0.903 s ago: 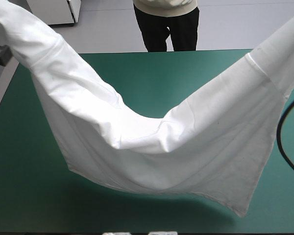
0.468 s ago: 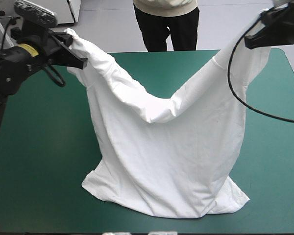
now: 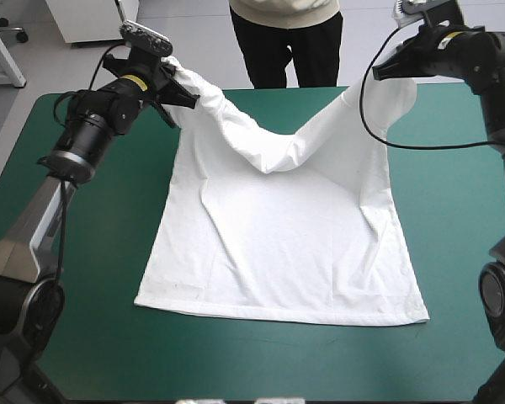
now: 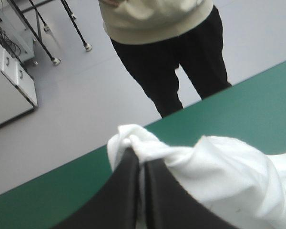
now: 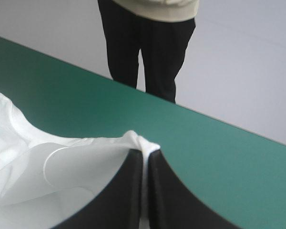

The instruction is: Fold the cloth

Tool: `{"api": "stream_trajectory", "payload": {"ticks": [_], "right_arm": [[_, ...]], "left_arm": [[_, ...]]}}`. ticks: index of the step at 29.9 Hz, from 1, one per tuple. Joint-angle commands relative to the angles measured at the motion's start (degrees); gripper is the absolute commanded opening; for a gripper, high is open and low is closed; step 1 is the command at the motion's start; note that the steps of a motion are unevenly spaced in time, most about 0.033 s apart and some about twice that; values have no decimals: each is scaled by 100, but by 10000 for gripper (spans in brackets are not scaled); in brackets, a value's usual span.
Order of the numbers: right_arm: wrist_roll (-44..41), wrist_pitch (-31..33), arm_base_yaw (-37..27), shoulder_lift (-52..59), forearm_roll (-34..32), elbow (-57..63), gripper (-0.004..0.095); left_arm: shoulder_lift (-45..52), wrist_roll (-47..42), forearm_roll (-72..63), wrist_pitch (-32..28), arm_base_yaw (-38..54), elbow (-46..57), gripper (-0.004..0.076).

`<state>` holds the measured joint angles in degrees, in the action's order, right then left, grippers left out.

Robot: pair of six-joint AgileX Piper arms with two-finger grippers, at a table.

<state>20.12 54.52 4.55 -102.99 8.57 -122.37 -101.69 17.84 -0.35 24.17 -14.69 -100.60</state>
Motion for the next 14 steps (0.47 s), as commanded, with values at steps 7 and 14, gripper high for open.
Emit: {"api": "stream_trajectory", "payload": {"ticks": [7,14], "right_arm": [[6,132,-11,-1099,164,-118,128],[6,331,-59,-1359,418,-118,335]], "left_arm": [[-497,-178,-24,-70,-2,-158,-8],[-554,-248,-24,538,-2,-11,148]]}}
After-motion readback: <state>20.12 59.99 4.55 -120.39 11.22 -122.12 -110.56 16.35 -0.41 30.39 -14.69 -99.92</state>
